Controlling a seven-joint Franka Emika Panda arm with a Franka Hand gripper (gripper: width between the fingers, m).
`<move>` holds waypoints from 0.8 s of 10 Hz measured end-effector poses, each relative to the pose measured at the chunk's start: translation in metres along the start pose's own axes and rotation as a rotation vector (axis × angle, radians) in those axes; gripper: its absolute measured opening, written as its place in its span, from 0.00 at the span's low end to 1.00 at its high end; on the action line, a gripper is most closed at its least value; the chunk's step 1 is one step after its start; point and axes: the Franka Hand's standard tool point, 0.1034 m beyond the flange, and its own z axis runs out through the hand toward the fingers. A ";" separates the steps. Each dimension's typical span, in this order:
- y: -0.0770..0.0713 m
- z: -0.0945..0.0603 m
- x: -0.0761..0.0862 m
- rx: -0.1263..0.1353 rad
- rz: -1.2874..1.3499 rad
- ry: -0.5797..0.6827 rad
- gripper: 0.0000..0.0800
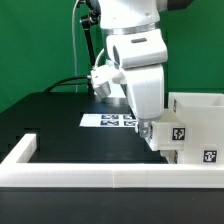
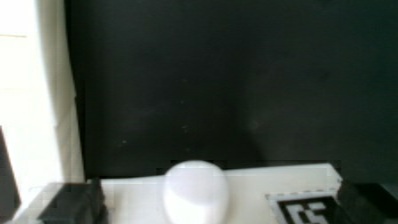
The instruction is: Assemble drawer
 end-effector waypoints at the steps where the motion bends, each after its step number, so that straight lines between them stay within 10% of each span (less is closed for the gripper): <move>1: 0.000 0.001 0.006 -0.003 0.019 -0.001 0.81; 6: -0.002 0.006 0.016 -0.025 0.133 -0.001 0.81; 8: 0.000 0.001 0.021 0.018 0.111 -0.015 0.81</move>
Offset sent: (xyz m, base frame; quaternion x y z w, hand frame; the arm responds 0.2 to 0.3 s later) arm -0.0108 0.0176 -0.0093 -0.0176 0.0154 0.0604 0.9979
